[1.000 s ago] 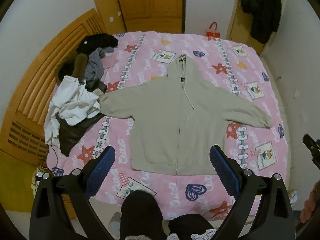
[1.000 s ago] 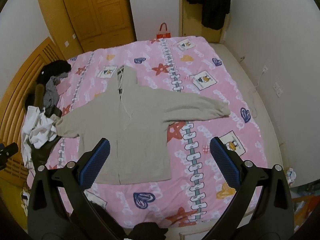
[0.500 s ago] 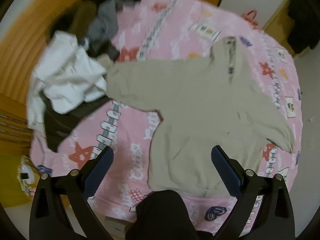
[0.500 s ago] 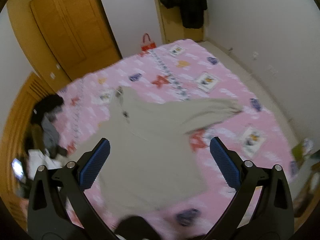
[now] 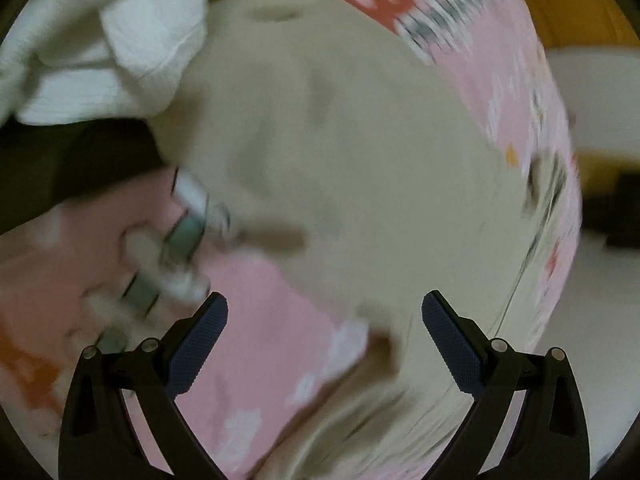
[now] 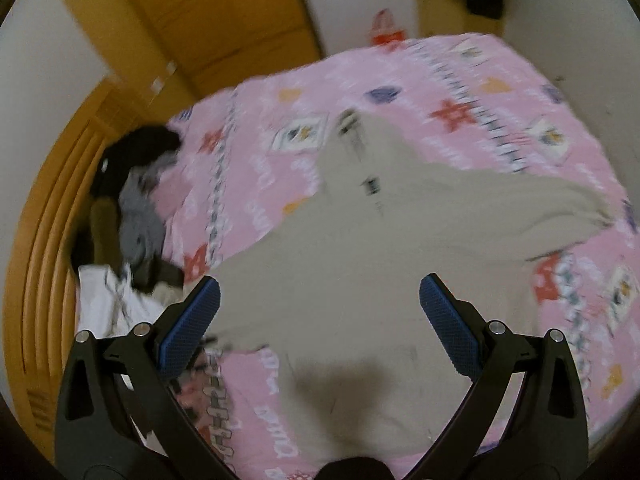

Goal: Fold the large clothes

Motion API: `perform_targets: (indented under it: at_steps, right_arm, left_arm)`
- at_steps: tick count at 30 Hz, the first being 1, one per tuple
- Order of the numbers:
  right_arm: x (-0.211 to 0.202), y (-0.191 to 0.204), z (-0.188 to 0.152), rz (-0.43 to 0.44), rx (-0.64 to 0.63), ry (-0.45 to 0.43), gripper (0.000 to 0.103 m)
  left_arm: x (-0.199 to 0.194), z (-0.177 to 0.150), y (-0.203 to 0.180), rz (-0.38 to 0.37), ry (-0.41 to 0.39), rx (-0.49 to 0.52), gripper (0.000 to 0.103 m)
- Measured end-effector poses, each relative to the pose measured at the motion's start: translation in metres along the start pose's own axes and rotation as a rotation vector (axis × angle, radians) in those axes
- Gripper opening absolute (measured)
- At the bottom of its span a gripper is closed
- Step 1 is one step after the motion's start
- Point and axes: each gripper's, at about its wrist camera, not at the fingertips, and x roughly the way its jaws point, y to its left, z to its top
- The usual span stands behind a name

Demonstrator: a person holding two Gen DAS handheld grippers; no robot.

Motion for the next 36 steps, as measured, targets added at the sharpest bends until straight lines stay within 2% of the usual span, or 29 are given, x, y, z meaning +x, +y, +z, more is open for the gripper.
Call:
perform_targets:
  at_steps: [3, 5, 6, 7, 9, 11, 13, 15, 16, 18, 19, 20, 22, 25, 26, 28, 31, 32, 33, 34, 35, 36]
  right_arm:
    - [0.039, 0.004, -0.022, 0.019, -0.012, 0.039, 0.097]
    - [0.058, -0.001, -0.035, 0.019, -0.001, 0.07, 0.097]
    - [0.07, -0.005, -0.041, 0.02, 0.017, 0.092, 0.097]
    - [0.078, -0.006, -0.045, 0.029, 0.033, 0.102, 0.097]
    - [0.096, -0.013, -0.054, 0.046, 0.065, 0.125, 0.097]
    - [0.113, -0.016, -0.059, 0.064, 0.069, 0.14, 0.097]
    - [0.124, -0.018, -0.062, 0.072, 0.064, 0.148, 0.097]
    - [0.132, -0.02, -0.064, 0.085, 0.065, 0.156, 0.097]
    - [0.136, -0.021, -0.065, 0.097, 0.071, 0.16, 0.097]
    - [0.144, -0.023, -0.067, 0.116, 0.079, 0.177, 0.097]
    - [0.147, -0.023, -0.069, 0.133, 0.079, 0.188, 0.097]
    - [0.148, -0.023, -0.07, 0.142, 0.074, 0.194, 0.097]
    - [0.149, -0.021, -0.071, 0.159, 0.044, 0.196, 0.097]
    - [0.152, -0.023, -0.075, 0.162, -0.025, 0.189, 0.097]
    - [0.155, -0.025, -0.076, 0.164, -0.035, 0.191, 0.097]
    - [0.162, -0.031, -0.078, 0.168, -0.045, 0.204, 0.097]
    - [0.173, -0.042, -0.081, 0.17, -0.049, 0.214, 0.097]
    - [0.175, -0.046, -0.082, 0.169, -0.046, 0.212, 0.097]
    - [0.177, -0.05, -0.082, 0.167, -0.041, 0.21, 0.097]
    - [0.181, -0.056, -0.081, 0.161, -0.031, 0.209, 0.097]
    - [0.183, -0.062, -0.08, 0.158, -0.02, 0.209, 0.097]
    - [0.185, -0.066, -0.079, 0.154, -0.012, 0.207, 0.097]
  left_arm:
    - [0.016, 0.016, 0.021, -0.09, -0.052, -0.086, 0.092]
    - [0.024, 0.021, 0.027, -0.13, -0.073, -0.111, 0.071]
    - [0.027, 0.02, 0.028, -0.126, -0.074, -0.11, 0.066]
    - [0.03, 0.021, 0.029, -0.112, -0.075, -0.105, 0.055]
    - [0.035, 0.024, 0.026, -0.062, -0.078, -0.081, 0.044]
    - [0.038, 0.025, 0.026, -0.012, -0.087, -0.064, 0.022]
    - [0.036, 0.023, 0.031, 0.009, -0.094, -0.095, 0.014]
    - [0.028, 0.015, 0.032, 0.039, -0.1, -0.102, 0.016]
    - [0.024, 0.007, 0.029, 0.068, -0.109, -0.096, 0.021]
    - [0.017, -0.006, 0.023, 0.127, -0.165, -0.058, 0.065]
    - [0.012, -0.009, 0.024, 0.158, -0.202, -0.048, 0.092]
    - [0.007, -0.013, 0.023, 0.177, -0.258, -0.04, 0.092]
    - [0.014, -0.006, 0.026, 0.125, -0.244, -0.045, 0.092]
    - [0.028, 0.012, 0.03, 0.103, -0.239, -0.07, 0.092]
    - [0.032, 0.017, 0.031, 0.113, -0.238, -0.076, 0.081]
    - [0.042, 0.031, 0.032, 0.132, -0.224, -0.095, 0.068]
    - [0.042, 0.043, 0.036, 0.146, -0.224, -0.149, 0.059]
    - [0.04, 0.044, 0.036, 0.136, -0.229, -0.16, 0.051]
    - [0.037, 0.041, 0.035, 0.117, -0.233, -0.176, 0.038]
    - [0.034, 0.039, 0.031, 0.11, -0.236, -0.171, 0.033]
    - [0.028, 0.035, 0.021, 0.126, -0.255, -0.141, 0.016]
    - [0.021, 0.03, 0.01, 0.157, -0.274, -0.111, 0.015]
